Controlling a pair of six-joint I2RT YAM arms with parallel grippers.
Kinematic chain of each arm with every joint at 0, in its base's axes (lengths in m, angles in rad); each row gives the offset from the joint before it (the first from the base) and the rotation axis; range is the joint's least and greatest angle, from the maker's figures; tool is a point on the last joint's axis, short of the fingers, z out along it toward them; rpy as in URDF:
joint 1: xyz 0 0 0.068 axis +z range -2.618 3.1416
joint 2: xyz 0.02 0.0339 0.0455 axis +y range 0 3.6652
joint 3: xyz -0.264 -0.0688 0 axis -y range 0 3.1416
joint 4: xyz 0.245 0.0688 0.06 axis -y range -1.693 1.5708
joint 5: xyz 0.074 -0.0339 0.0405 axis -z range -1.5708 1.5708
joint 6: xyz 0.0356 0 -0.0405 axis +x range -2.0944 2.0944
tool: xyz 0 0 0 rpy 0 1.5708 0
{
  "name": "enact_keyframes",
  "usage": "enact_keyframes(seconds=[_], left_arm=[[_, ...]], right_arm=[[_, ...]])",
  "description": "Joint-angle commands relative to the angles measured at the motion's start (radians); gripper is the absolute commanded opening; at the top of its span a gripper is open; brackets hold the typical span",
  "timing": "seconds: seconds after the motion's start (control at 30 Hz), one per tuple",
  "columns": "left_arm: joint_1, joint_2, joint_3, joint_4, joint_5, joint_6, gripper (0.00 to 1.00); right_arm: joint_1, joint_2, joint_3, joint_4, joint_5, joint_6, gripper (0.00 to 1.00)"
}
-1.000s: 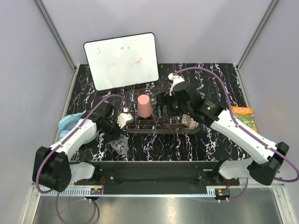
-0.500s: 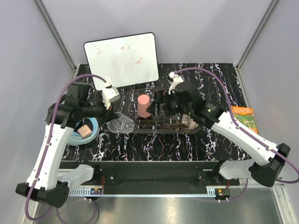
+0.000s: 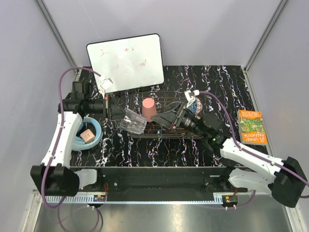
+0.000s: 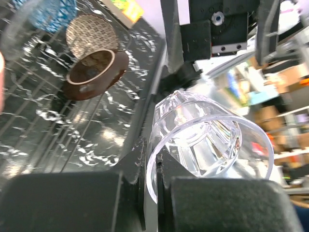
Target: Load the mixed dishes into the dish rack
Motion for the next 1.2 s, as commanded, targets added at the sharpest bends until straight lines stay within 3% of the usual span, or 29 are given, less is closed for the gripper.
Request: enact_keyframes(seconds=[0.0,0.6,0.93,1.17], left_arm=[[0.005,0.057,0.044,0.024,0.312,-0.046,0.00],[-0.004,0.144,0.112,-0.010,0.314,0.002,0.00],[-0.034,0.192,0.149,-0.033,0.314,0.023,0.00],[-0.051,0.198,0.121,-0.044,0.312,0.057,0.00]], right_arm=[[0.003,0.097,0.018,0.324,-0.097,0.131,1.00],[0.005,0.273,0.041,0.362,-0.194,0.144,1.00],[0.013,0.551,0.133,0.770,-0.210,0.328,1.00],[0.016,0.602,0.193,0.843,-0.231,0.323,1.00]])
